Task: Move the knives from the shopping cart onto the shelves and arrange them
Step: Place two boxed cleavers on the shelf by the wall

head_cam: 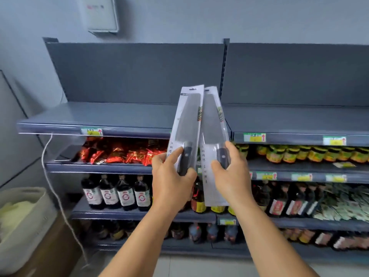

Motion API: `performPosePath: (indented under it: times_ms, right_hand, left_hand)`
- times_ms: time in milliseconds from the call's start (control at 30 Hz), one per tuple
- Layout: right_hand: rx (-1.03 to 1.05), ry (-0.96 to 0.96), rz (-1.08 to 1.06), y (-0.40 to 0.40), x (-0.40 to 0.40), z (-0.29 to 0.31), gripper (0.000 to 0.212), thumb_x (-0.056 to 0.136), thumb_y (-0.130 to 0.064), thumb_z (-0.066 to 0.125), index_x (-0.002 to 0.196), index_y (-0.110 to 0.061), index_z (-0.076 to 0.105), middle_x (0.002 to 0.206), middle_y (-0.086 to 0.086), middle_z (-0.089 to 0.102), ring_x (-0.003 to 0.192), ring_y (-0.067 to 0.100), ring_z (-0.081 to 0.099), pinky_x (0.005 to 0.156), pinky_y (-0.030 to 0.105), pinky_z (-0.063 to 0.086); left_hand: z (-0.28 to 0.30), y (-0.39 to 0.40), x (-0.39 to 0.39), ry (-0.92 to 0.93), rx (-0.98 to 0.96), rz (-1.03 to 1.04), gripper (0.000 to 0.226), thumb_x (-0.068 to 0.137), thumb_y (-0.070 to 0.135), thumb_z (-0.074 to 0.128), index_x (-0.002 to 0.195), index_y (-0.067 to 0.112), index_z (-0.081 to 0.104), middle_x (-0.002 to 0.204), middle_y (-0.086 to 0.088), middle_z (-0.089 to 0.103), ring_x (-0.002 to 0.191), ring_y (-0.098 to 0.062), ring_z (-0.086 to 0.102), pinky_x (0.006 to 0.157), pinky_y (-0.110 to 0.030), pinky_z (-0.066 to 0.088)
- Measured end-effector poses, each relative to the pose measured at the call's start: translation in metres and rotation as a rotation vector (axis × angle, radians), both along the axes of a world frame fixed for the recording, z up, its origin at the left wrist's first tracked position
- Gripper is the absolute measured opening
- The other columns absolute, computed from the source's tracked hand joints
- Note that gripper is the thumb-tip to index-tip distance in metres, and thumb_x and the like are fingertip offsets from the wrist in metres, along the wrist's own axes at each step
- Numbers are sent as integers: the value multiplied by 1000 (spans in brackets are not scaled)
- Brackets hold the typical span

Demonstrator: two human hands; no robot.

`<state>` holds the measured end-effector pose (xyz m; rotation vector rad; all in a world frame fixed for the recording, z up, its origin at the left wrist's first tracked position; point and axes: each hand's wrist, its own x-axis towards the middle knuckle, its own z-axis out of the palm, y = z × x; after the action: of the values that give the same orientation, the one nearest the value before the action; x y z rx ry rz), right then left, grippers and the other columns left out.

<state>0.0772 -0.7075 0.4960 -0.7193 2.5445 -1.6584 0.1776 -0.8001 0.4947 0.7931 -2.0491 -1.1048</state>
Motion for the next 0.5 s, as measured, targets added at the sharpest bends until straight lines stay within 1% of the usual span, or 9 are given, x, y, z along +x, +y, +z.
performPosePath:
  times_ms: [67,167,200,267,333,367,433,500]
  right_hand:
    - [1,7,72,-24,-4,3,61,94,-24,55,148,-32,27,142,-3,37,115,11,46,87,20,32]
    - [-3,14,179,-59,-8,7,61,94,-23,54,148,-32,26,148,-4,34,124,13,44,88,21,33]
    - [6,14,209,-70,-9,8,61,94,-23,53,148,-32,26,147,-3,35,123,15,45,87,22,34]
    - [24,19,263,-95,-8,10,62,94,-24,53,148,-32,26,146,-1,35,116,15,46,86,25,35]
    - [29,20,307,-116,-5,11,61,94,-23,53,148,-30,26,146,0,35,110,13,46,85,24,35]
    - [33,17,330,-127,-3,11,61,94,-23,53,148,-29,26,145,1,35,103,11,44,83,24,35]
    - [44,7,366,-149,1,11,60,95,-22,53,148,-28,27,141,5,37,94,11,41,79,24,35]
    - [56,-6,398,-172,5,12,60,95,-22,52,149,-27,26,140,6,37,91,11,40,77,25,35]
  left_hand:
    - [2,-17,4,6,12,75,56,87,23,65,138,32,45,132,5,30,82,17,42,58,8,31]
    - [5,-41,8,5,24,174,55,87,23,65,138,31,44,135,2,30,78,16,45,57,7,33]
    - [6,-49,10,5,20,203,55,87,23,65,138,31,44,135,2,31,79,17,45,57,8,32]
    - [8,-64,14,2,12,258,56,87,23,65,138,32,44,134,3,31,79,21,42,58,9,32]
    - [9,-79,18,2,15,305,55,88,22,65,138,31,44,130,5,31,76,33,36,55,8,32]
    - [10,-86,21,4,21,332,55,88,22,64,138,30,44,127,6,31,75,33,36,54,8,33]
    - [11,-103,26,-7,30,378,55,88,24,64,138,31,44,123,10,29,75,21,43,55,6,35]
    - [11,-123,30,-19,51,420,55,88,24,64,139,32,44,124,10,30,71,13,44,53,3,37]
